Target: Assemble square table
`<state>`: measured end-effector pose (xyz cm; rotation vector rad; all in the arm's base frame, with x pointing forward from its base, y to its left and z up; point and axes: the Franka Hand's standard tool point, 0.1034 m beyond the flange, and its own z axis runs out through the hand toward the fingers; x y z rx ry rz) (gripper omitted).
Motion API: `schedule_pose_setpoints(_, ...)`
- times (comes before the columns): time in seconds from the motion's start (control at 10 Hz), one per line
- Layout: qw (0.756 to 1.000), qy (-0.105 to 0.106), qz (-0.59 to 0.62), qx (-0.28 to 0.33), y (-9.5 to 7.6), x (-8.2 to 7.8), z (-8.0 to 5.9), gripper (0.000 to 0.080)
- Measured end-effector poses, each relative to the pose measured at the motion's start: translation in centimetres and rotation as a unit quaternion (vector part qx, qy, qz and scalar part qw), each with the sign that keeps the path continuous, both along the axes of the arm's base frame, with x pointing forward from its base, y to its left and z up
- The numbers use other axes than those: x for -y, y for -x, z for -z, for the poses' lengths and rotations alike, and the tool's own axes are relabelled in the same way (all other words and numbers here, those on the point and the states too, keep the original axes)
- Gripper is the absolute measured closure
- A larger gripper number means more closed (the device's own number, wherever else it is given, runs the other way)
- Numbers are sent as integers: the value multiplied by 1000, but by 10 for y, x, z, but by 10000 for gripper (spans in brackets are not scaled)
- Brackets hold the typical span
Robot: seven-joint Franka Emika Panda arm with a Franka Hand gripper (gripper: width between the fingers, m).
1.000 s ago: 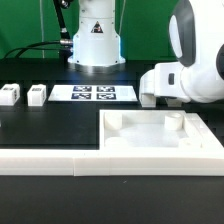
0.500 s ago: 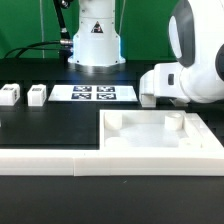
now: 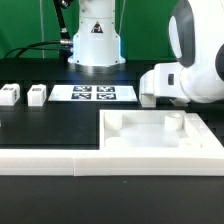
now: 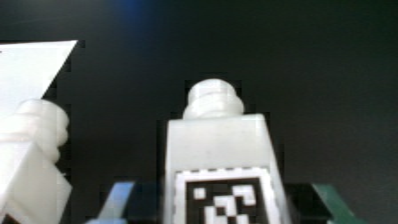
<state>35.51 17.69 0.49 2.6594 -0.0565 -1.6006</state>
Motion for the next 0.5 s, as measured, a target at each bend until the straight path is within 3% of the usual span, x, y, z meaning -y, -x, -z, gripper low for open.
schedule_pose_setpoints(0.2, 1000, 0, 0, 0, 0, 0, 0, 514)
schedule_pose_setpoints(0.3, 1000, -10, -7, -2, -3, 2, -4, 514)
schedule_pose_setpoints(0.5, 999, -31, -9, 10, -23, 17, -45, 512)
